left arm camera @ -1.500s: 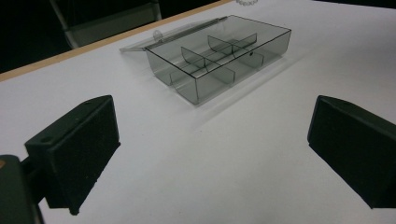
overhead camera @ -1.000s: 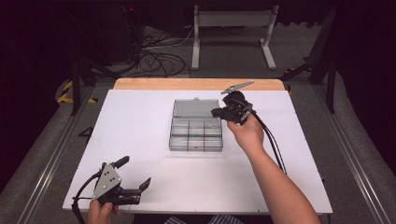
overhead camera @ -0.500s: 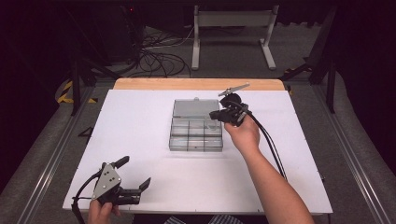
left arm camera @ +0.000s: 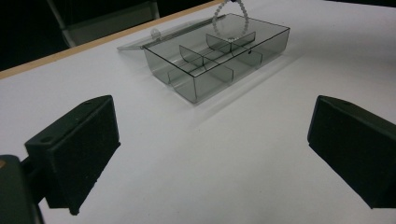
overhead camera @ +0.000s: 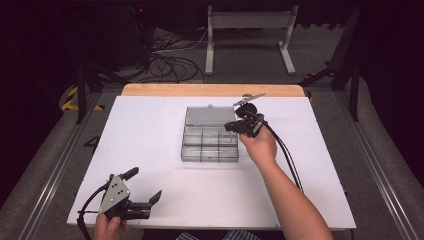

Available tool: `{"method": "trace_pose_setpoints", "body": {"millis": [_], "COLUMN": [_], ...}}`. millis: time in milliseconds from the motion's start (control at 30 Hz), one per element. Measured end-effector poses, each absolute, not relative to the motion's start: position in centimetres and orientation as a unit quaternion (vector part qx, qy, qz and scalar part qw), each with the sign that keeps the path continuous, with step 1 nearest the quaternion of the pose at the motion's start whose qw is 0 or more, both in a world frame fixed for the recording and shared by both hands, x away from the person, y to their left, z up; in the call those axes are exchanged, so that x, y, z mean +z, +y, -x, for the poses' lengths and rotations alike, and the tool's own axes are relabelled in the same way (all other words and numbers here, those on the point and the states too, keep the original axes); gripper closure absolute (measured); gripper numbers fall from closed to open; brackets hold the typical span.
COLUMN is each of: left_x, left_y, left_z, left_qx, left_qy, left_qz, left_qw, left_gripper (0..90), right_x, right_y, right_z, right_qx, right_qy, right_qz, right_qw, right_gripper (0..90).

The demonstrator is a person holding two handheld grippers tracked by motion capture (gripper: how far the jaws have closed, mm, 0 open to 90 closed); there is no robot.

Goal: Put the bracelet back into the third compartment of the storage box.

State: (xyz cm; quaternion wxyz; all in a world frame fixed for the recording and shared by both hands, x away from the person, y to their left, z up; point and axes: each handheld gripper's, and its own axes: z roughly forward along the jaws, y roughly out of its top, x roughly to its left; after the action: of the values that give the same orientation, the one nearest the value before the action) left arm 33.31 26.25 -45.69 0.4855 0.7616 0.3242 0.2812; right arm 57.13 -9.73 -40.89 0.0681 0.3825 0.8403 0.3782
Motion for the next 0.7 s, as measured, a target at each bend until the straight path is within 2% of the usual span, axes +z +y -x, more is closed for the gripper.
{"method": "trace_pose_setpoints", "body": {"millis": [700], "left_x": [-45.66], "left_y": [26.29], "left_z": [-33.27], "left_qx": [0.280], "left_qy": [0.326], "left_qz": [-0.760], "left_qw": [0.487], "left_gripper": [2.8], "right_x": [-41.75], "right_y": [-9.33], "right_z": [-57.40], "right_qx": [0.360], "right_qy": [0.848], "right_qz": [-0.383], "right_qw": [0.063], "right_gripper": [85.2]}}
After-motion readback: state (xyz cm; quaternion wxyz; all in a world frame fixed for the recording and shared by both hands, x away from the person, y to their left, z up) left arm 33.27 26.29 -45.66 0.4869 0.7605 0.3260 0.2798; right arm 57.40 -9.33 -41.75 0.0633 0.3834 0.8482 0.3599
